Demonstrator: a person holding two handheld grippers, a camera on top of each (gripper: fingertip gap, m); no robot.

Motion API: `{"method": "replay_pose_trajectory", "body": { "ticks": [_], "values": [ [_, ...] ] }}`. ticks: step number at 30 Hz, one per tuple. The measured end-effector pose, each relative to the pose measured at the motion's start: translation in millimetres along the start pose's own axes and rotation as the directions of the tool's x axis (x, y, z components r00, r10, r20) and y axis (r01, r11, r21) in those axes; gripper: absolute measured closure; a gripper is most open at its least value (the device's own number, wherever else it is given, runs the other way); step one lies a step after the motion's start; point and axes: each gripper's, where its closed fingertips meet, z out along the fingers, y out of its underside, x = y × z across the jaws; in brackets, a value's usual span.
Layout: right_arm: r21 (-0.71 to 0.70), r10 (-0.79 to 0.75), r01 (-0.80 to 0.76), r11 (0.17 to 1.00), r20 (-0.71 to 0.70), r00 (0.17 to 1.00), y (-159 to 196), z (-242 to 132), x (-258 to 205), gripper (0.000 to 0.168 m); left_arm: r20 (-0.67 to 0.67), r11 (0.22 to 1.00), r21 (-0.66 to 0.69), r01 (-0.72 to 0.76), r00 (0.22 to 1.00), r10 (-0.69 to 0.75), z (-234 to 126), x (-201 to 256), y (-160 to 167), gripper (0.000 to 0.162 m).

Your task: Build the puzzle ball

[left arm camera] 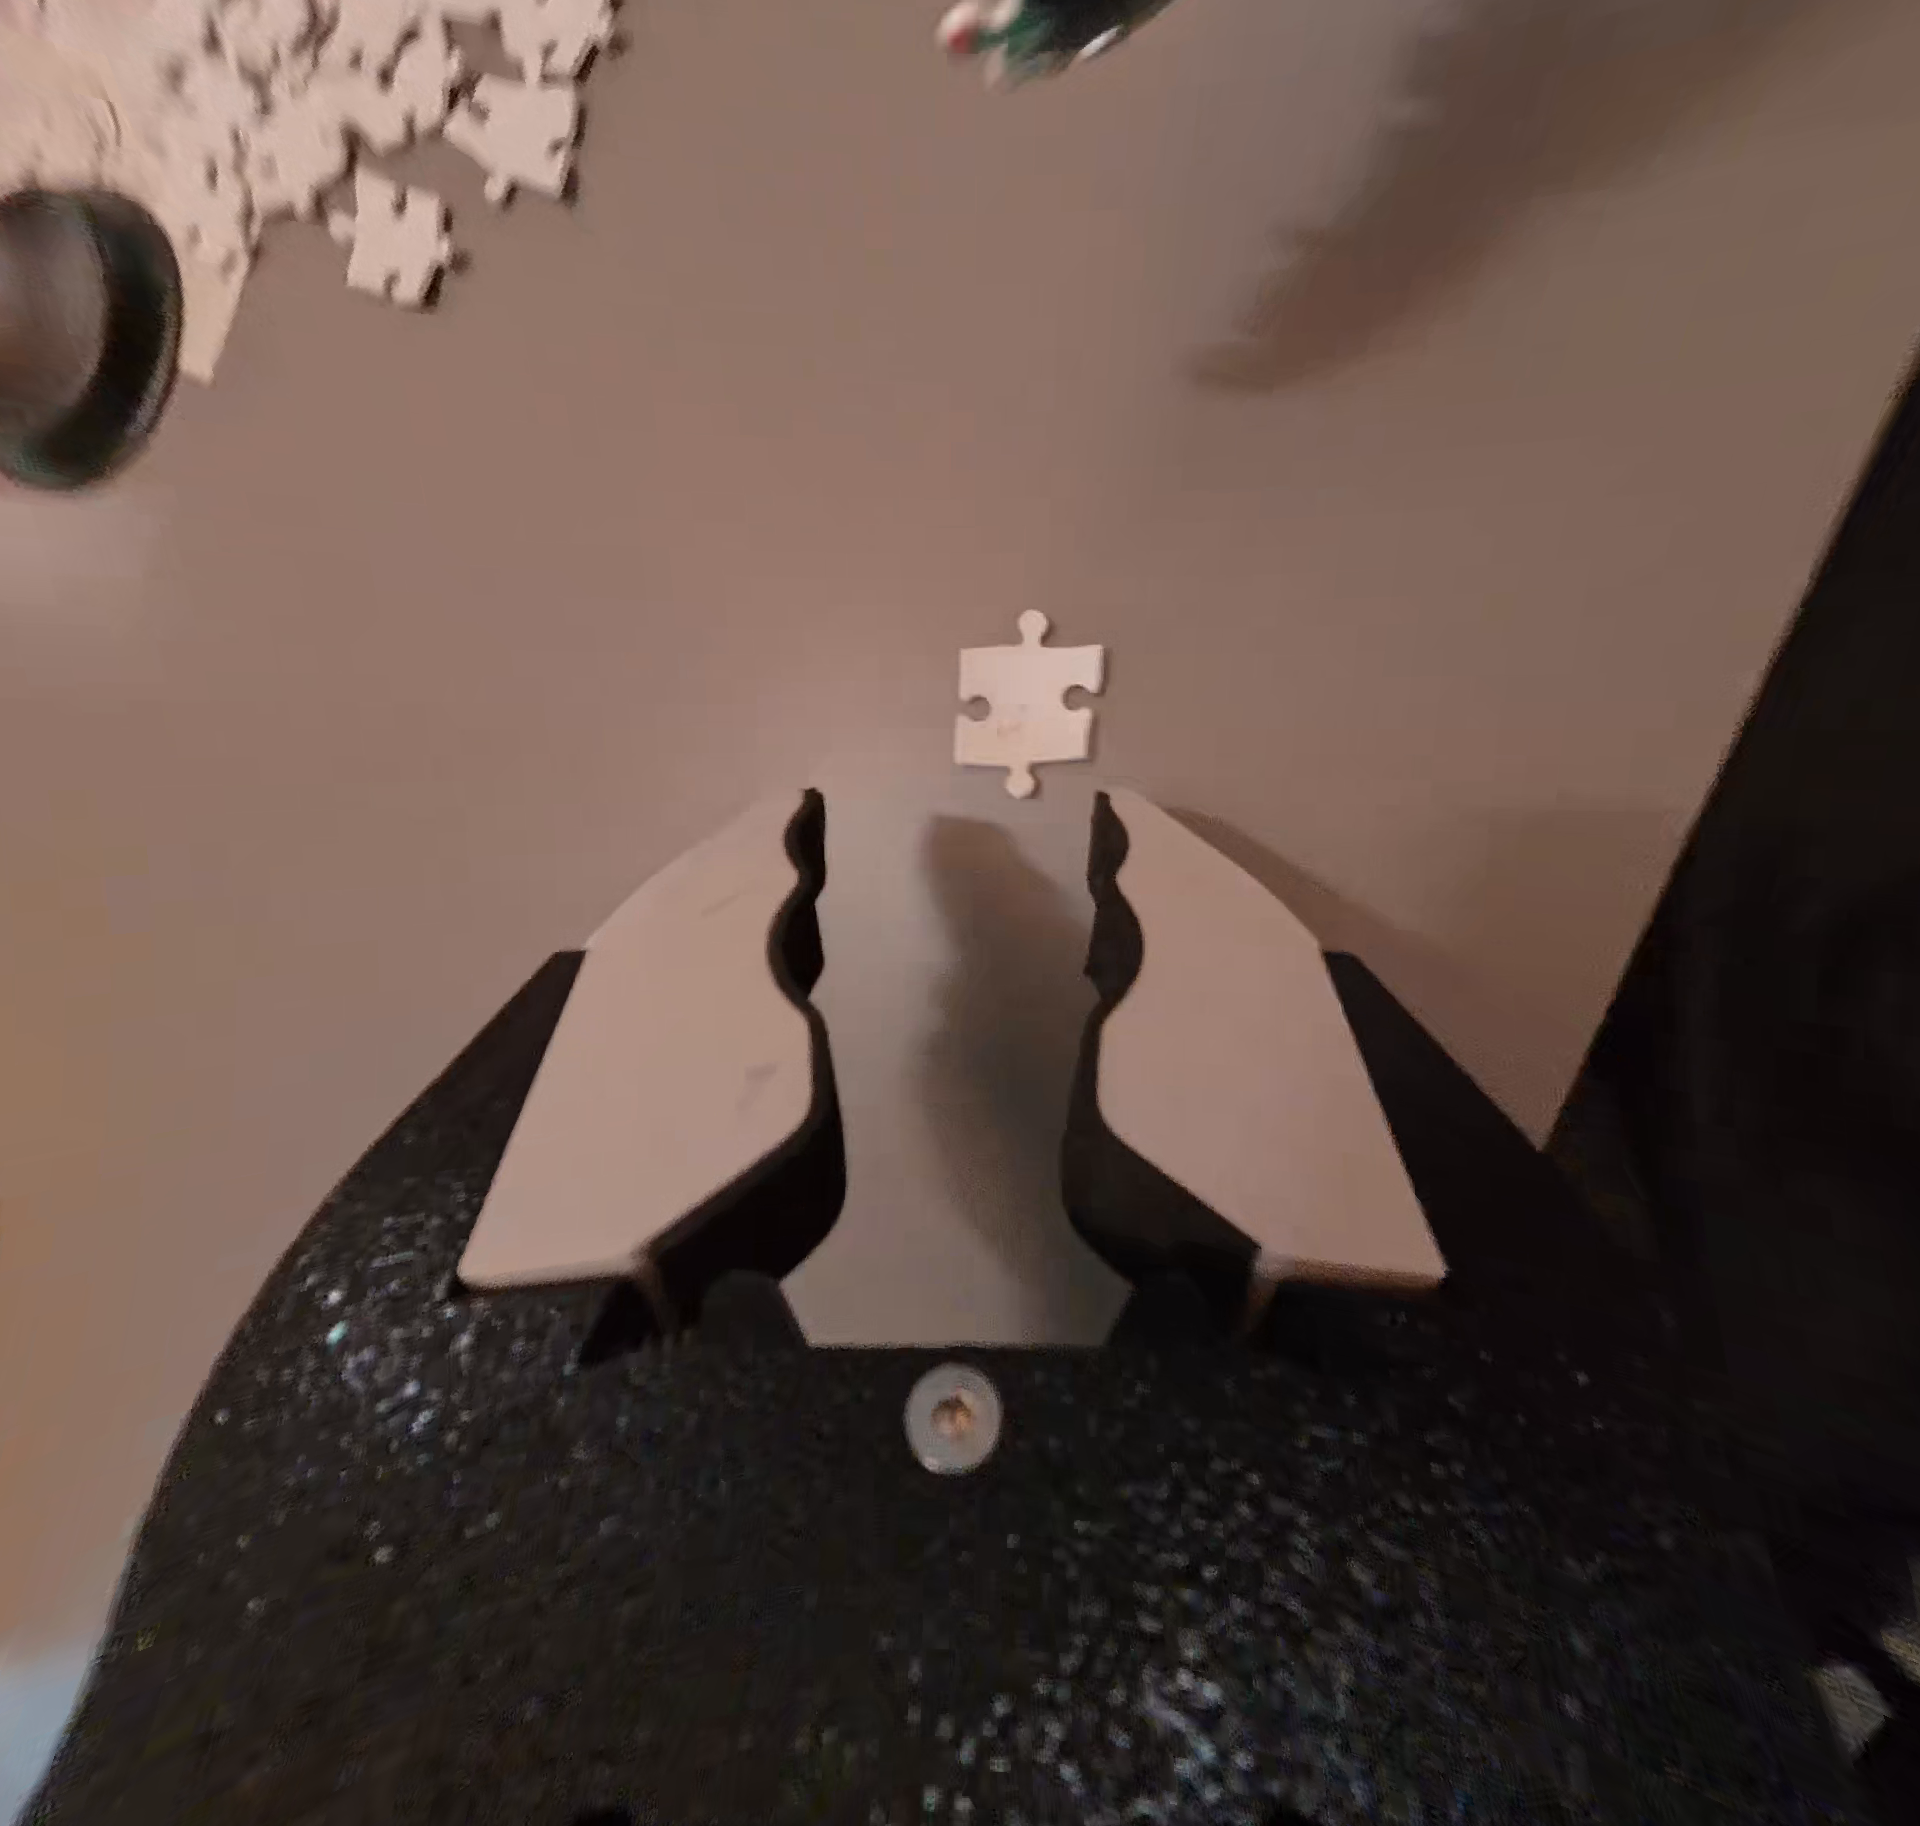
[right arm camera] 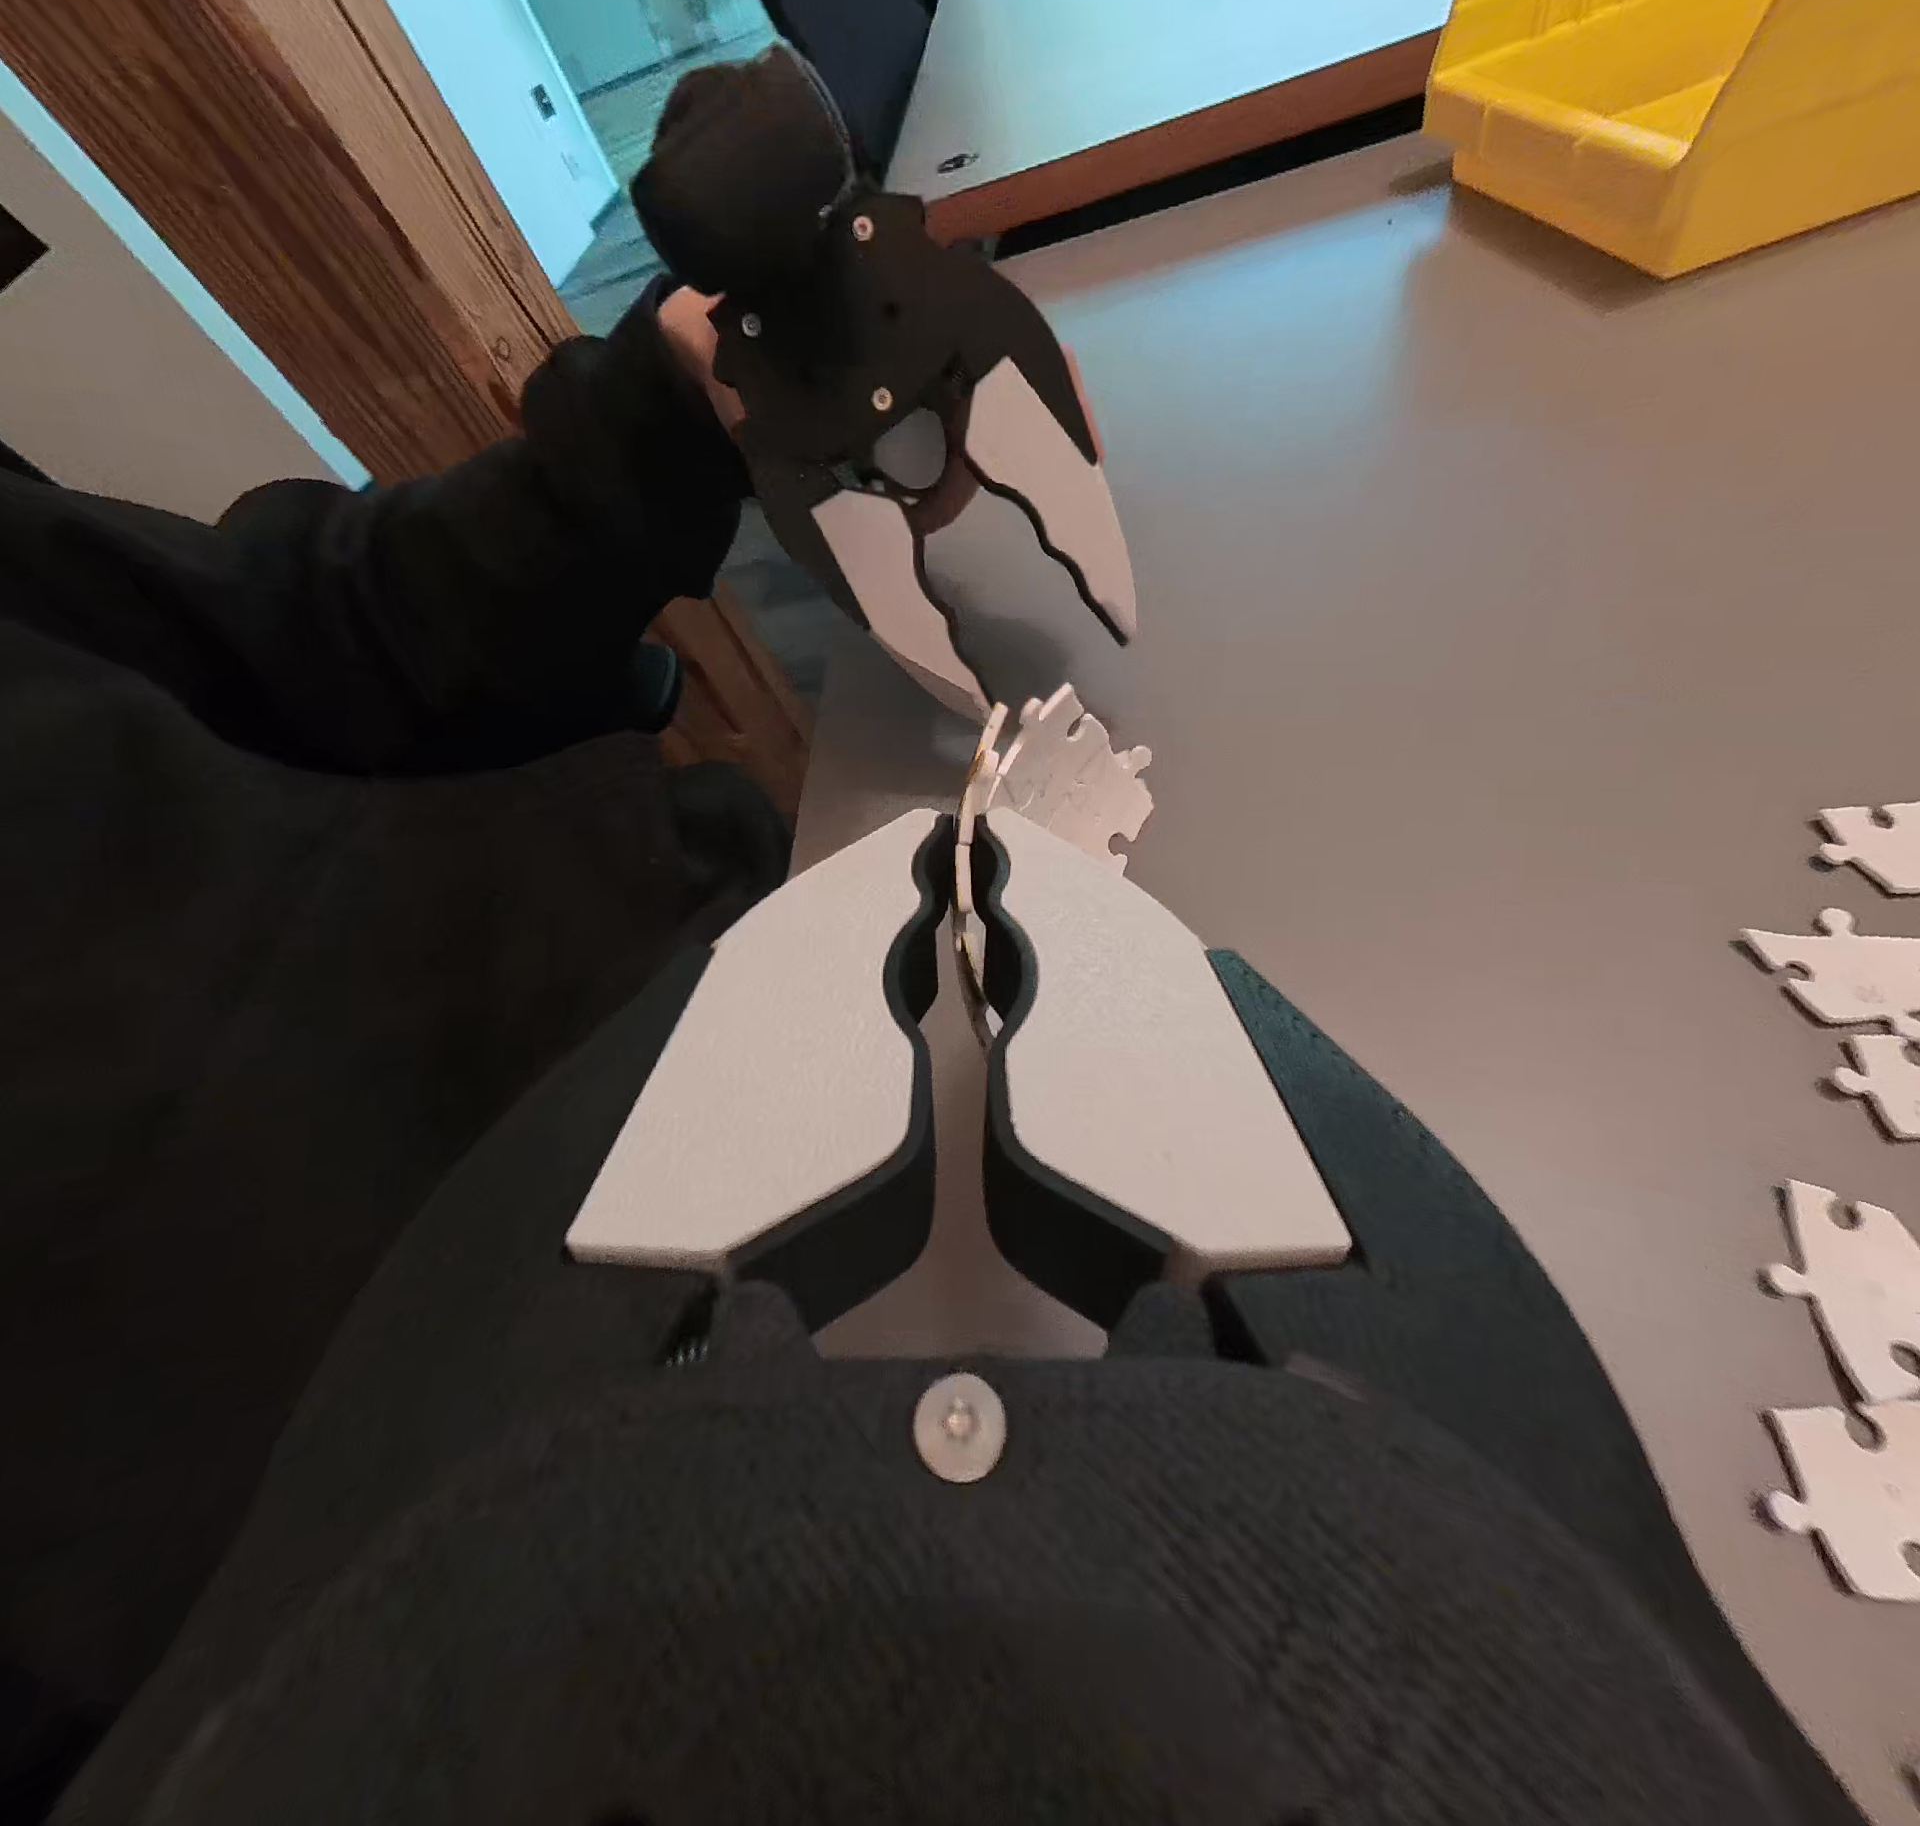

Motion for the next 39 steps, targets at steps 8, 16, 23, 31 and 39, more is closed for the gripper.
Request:
{"method": "replay_pose_trajectory", "body": {
  "ticks": [8,16,23,31,39],
  "values": [
    [-0.007,-0.057,0.058,0.998,0.009,0.998,-5.8,3.7,-22.3,0.165,-0.116,0.985,0.155,0.077,0.991,-0.059,19.0,17.8,-0.9,0.104],
    [-0.008,-0.065,0.065,0.998,0.034,0.997,-6.6,4.3,-25.0,0.165,-0.150,0.982,0.151,0.111,0.985,-0.089,34.4,18.1,-7.7,0.107],
    [0.003,-0.063,0.063,0.998,0.022,0.998,-7.7,0.4,-23.6,0.165,-0.069,0.995,0.086,0.056,0.996,-0.050,29.2,16.9,-12.8,0.115],
    [-0.004,-0.058,0.059,0.998,0.033,0.998,-5.8,4.0,-23.4,0.165,-0.118,0.951,0.131,0.280,0.957,-0.265,39.8,5.4,-6.8,0.131],
    [-0.015,-0.059,0.060,0.998,0.039,0.997,-3.8,5.3,-24.2,0.165,-0.205,0.945,0.177,0.274,0.950,-0.237,32.7,14.2,-13.8,0.162]
  ]
}}
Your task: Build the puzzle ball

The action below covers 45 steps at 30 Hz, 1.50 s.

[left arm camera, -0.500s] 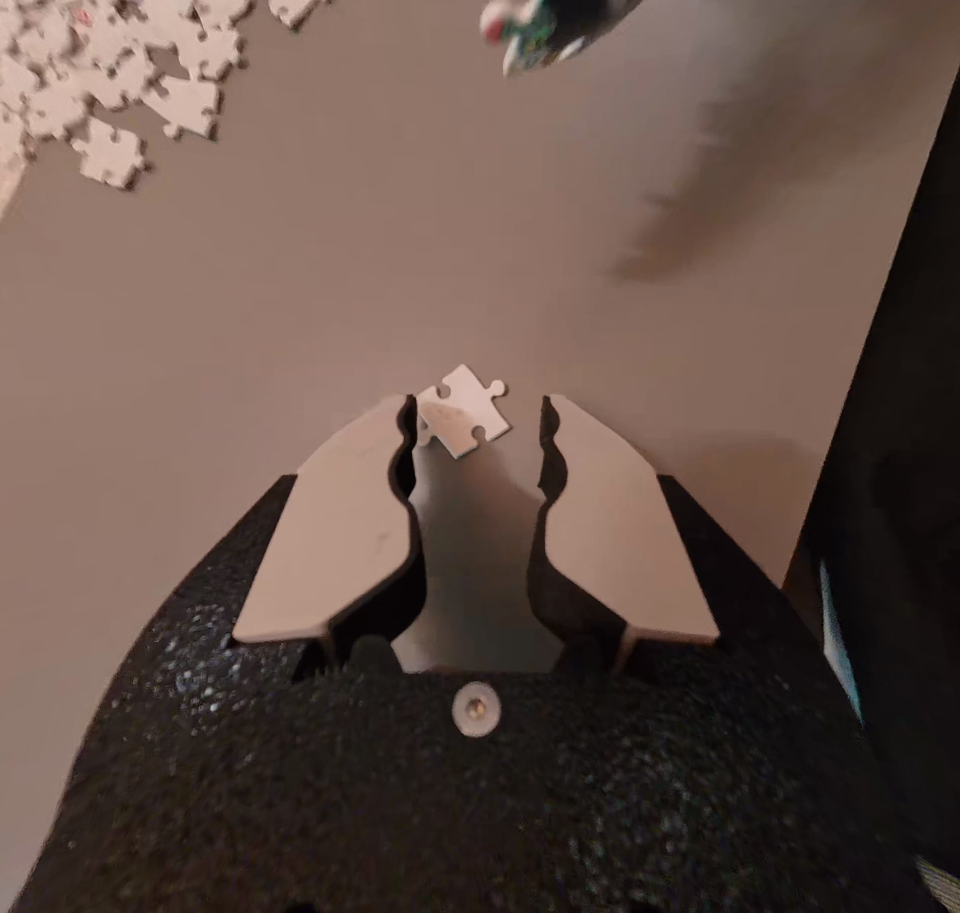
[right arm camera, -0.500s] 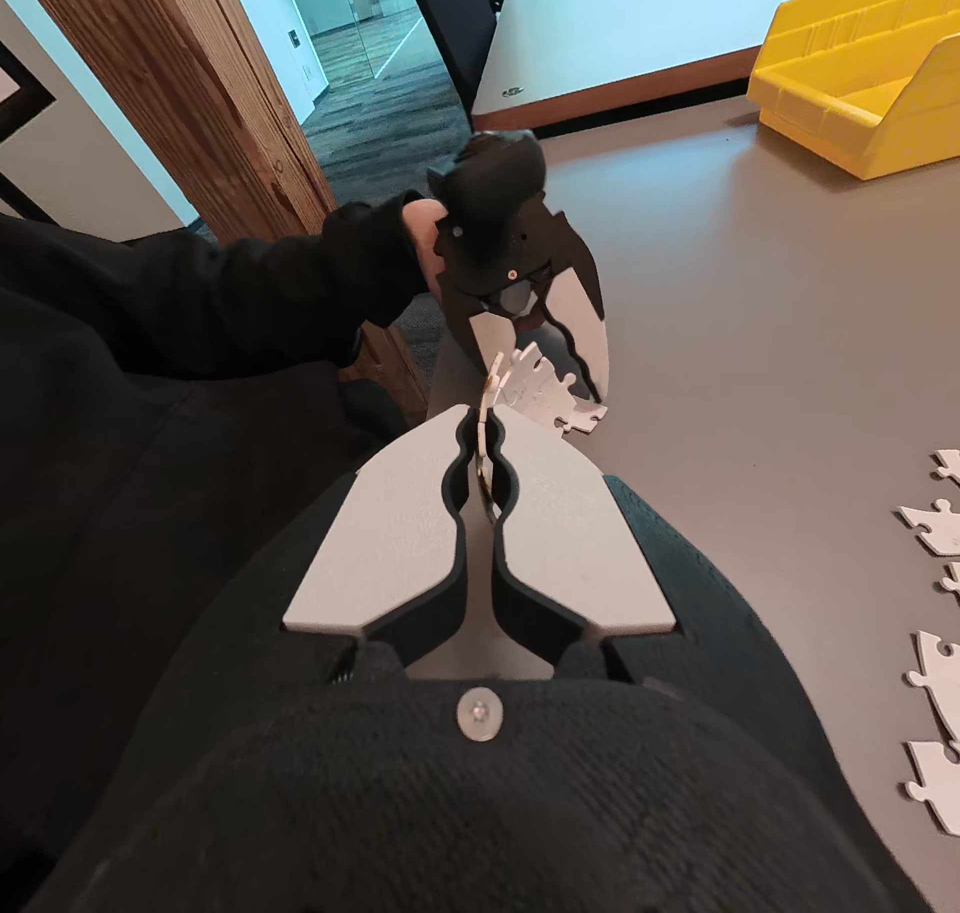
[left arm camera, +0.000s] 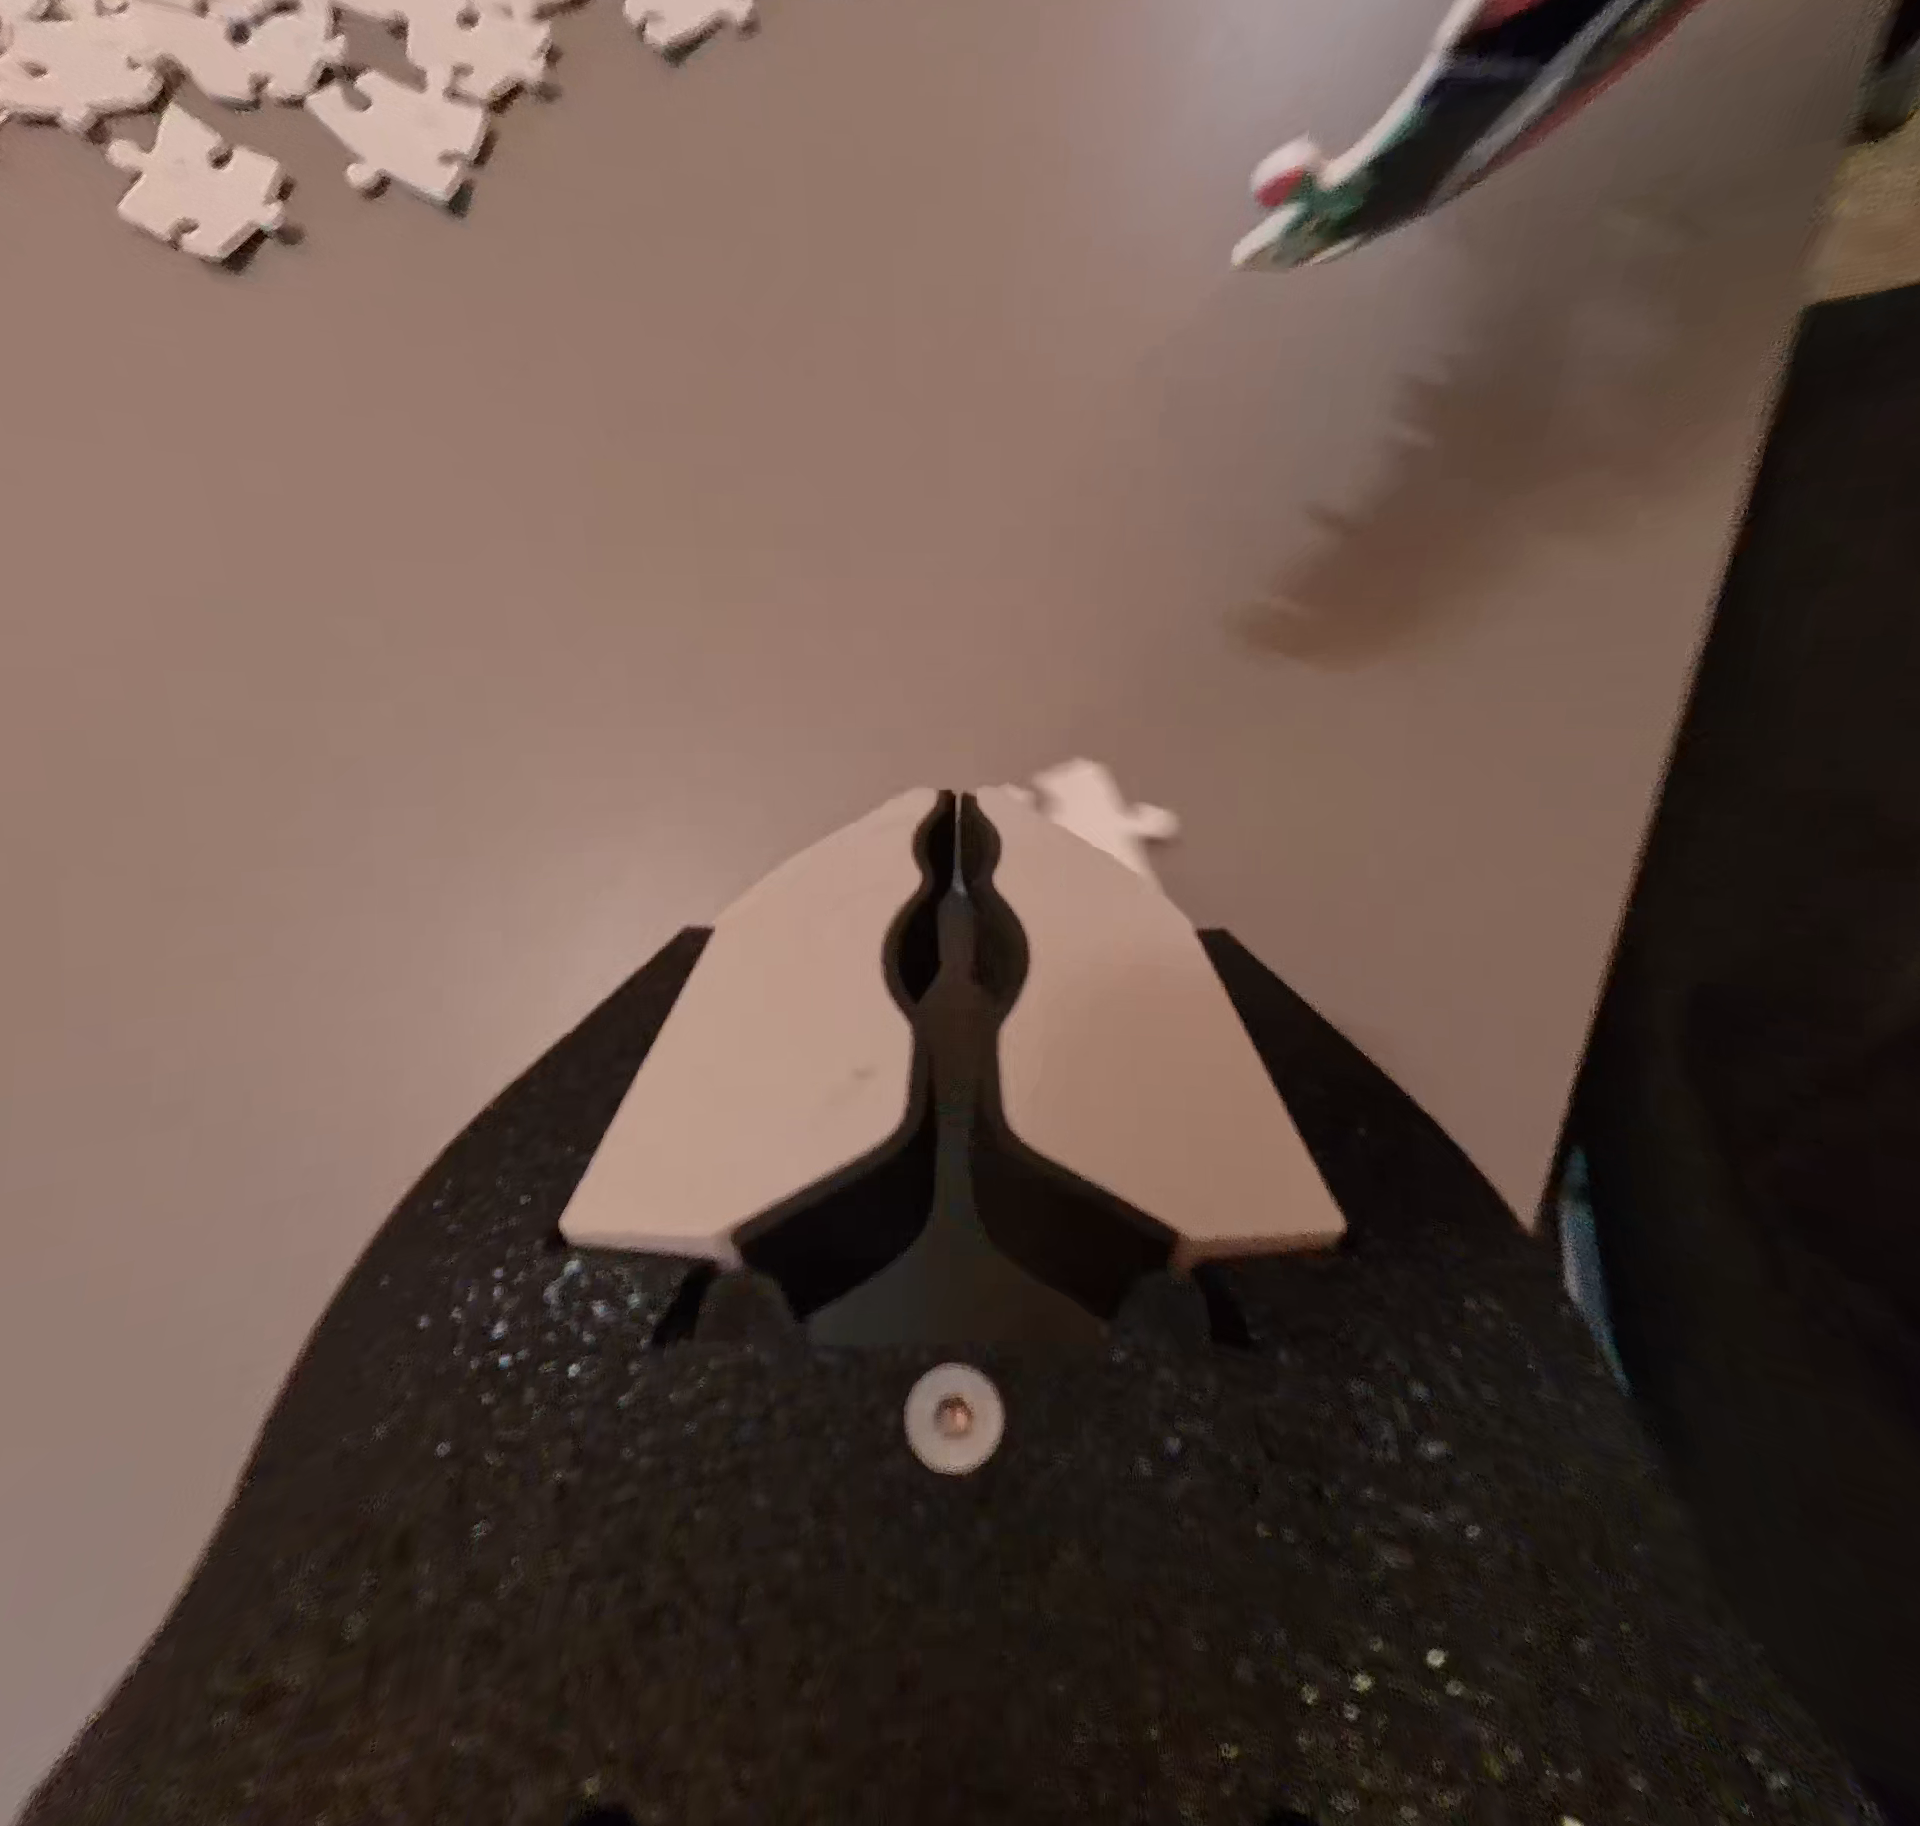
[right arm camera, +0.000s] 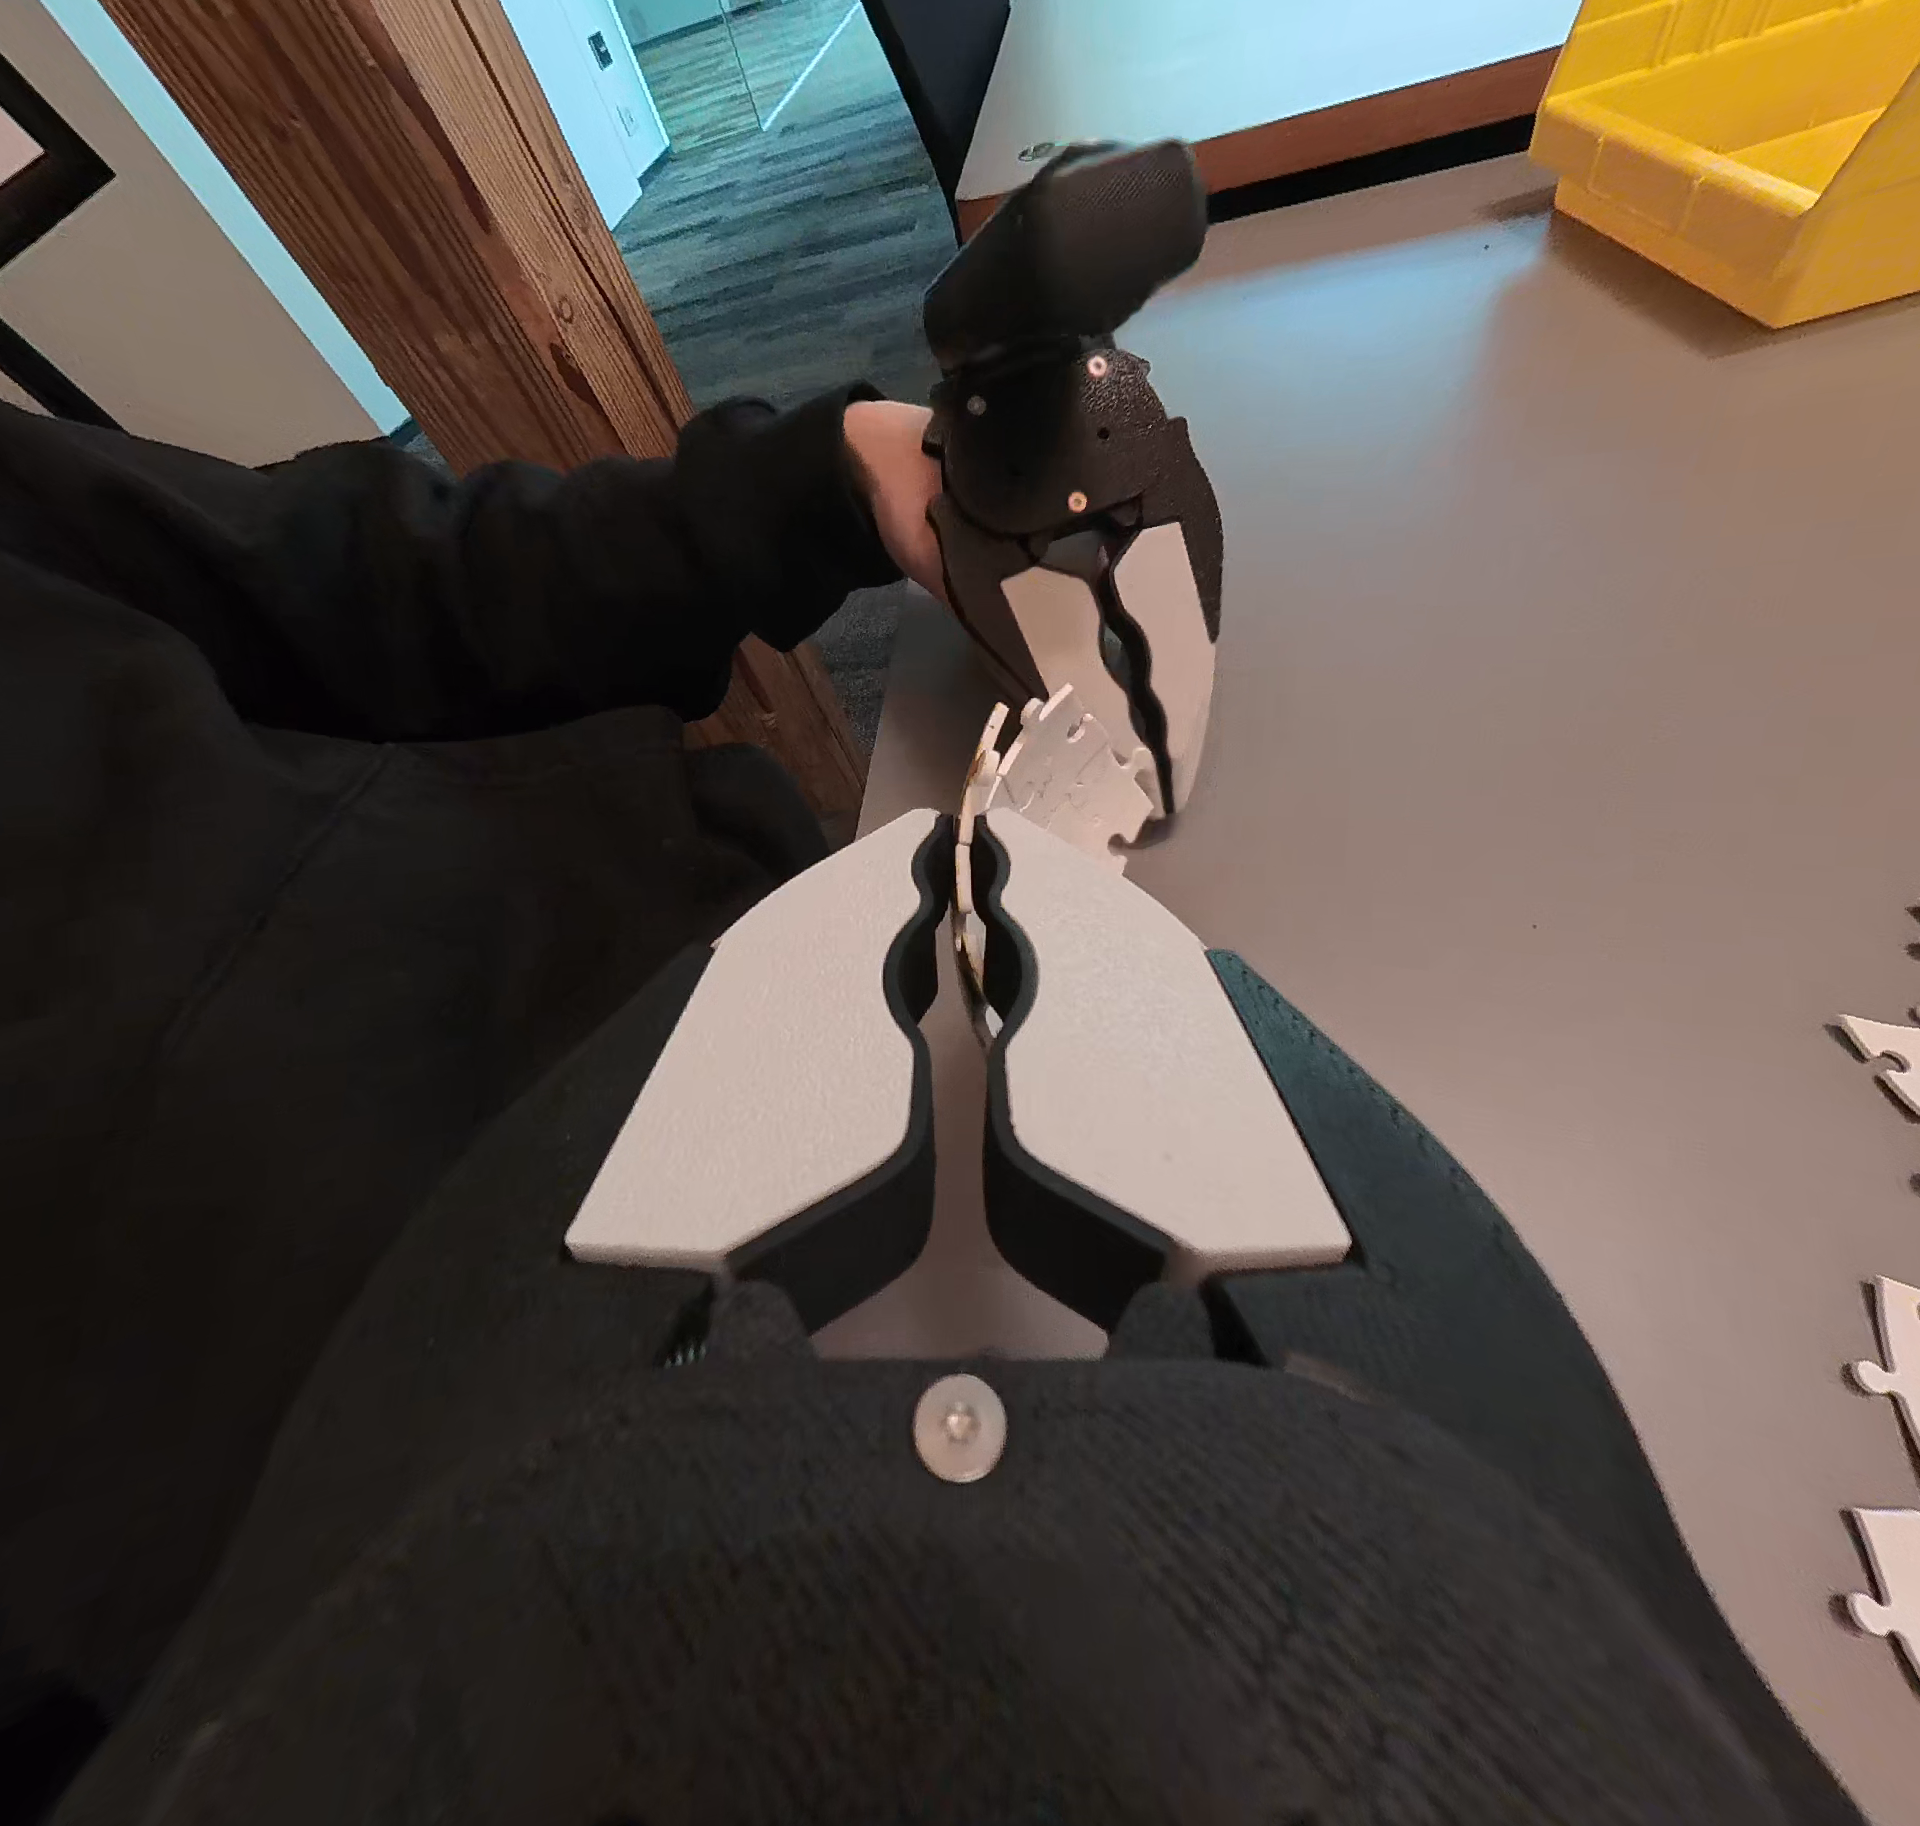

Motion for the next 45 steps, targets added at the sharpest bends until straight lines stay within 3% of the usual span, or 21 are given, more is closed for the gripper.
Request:
{"method": "replay_pose_trajectory", "body": {
  "ticks": [3,5,7,13,16,21,28,32,36,39,45],
  "values": [
    [0.004,0.001,-0.001,1.000,-0.001,1.000,-0.4,-1.9,0.7,0.165,-0.146,0.982,0.033,0.185,0.973,-0.178,-9.2,11.5,-9.0,0.162],
    [0.004,0.006,-0.006,1.000,-0.003,1.000,0.5,-2.4,2.2,0.165,-0.141,0.976,0.023,0.216,0.967,-0.211,-15.1,8.4,-8.6,0.162],
    [-0.001,0.008,-0.008,1.000,-0.004,1.000,1.5,-2.6,3.0,0.165,-0.064,0.994,0.024,0.104,0.993,-0.102,-19.5,3.6,-7.0,0.157],
    [-0.001,0.000,0.000,1.000,-0.013,1.000,0.7,-4.0,3.1,0.165,-0.194,0.943,-0.125,-0.308,0.940,0.281,-29.3,65.4,5.2,0.135],
    [-0.010,0.006,-0.006,1.000,-0.034,0.999,2.8,-5.5,6.7,0.165,-0.201,0.898,-0.190,-0.396,0.911,0.359,-25.9,81.3,5.3,0.128],
    [0.010,0.004,-0.003,1.000,-0.046,0.999,0.3,-14.5,7.5,0.165,-0.090,0.777,-0.261,-0.573,0.816,0.571,-23.3,87.3,6.2,0.124],
    [0.021,0.008,-0.007,1.000,-0.055,0.998,0.1,-21.5,9.7,0.165,-0.005,0.735,-0.274,-0.621,0.765,0.644,-19.4,100.0,15.7,0.113],
    [0.016,0.003,-0.002,1.000,-0.050,0.999,1.3,-22.1,9.3,0.165,0.110,0.720,-0.254,-0.646,0.720,0.685,-17.6,104.0,16.8,0.115],
    [0.010,0.011,-0.010,1.000,-0.045,0.999,3.5,-20.4,9.5,0.165,0.166,0.649,-0.250,-0.718,0.629,0.760,-8.0,112.4,21.1,0.125],
    [-0.009,-0.006,0.006,1.000,-0.052,0.999,5.4,-21.1,9.1,0.165,0.170,0.642,-0.263,-0.720,0.621,0.765,-1.0,116.9,29.1,0.140],
    [0.005,-0.009,0.009,1.000,-0.047,0.999,2.7,-23.9,7.9,0.165,0.210,0.671,-0.254,-0.696,0.638,0.741,-4.8,115.9,25.6,0.155]
  ]
}}
